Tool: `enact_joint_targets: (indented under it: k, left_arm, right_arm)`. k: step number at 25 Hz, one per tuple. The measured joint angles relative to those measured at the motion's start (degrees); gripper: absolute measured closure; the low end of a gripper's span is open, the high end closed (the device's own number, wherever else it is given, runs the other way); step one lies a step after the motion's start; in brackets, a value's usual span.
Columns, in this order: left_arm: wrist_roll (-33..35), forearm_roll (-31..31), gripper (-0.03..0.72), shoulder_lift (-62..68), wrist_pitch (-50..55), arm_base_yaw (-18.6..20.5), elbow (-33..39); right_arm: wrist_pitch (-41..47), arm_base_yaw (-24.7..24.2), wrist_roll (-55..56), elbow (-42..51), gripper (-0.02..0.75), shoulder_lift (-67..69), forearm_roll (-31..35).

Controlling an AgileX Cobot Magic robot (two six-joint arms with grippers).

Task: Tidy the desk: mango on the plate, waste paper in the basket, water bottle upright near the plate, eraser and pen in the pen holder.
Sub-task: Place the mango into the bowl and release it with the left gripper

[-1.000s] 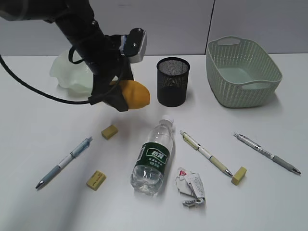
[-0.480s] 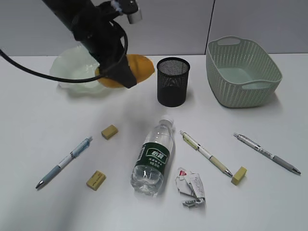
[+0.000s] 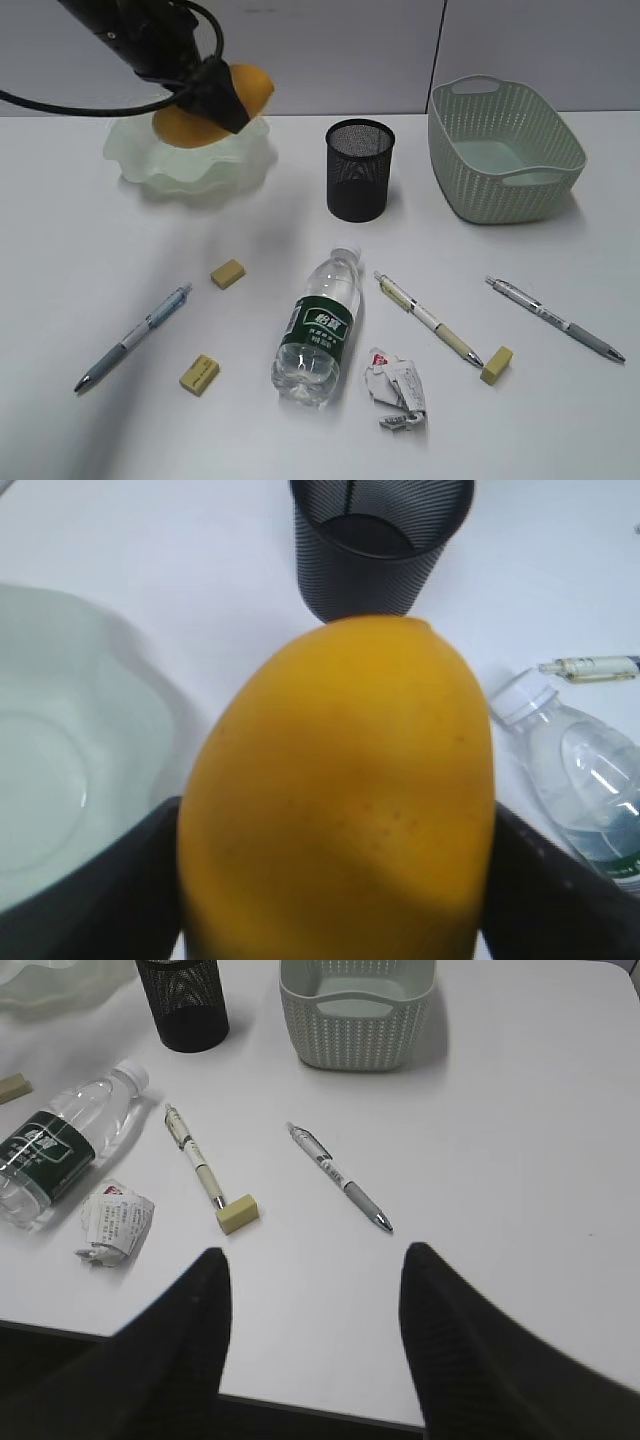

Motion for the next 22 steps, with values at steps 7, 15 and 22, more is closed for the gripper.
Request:
enact_joint_targets:
  k: [7,15,22]
  left_arm:
    - [-4.02,-0.85,0.075,-2.34,-2.67,3.52,0.0]
    - [-19.36,-2.88,0.075,-2.73,-10.56,7.77,0.0]
    - [-24.29,-3.0,0.075,-2.49,-19.76,9.5,0.0]
  right_arm:
    - [0.0,0.0,0.0,0.0,0.302,0.0,0.0]
    - [0.0,0.0,0.0,0.0,0.303,0.0,0.05]
    - [0.0,0.0,0.0,0.0,0.303,0.0,0.05]
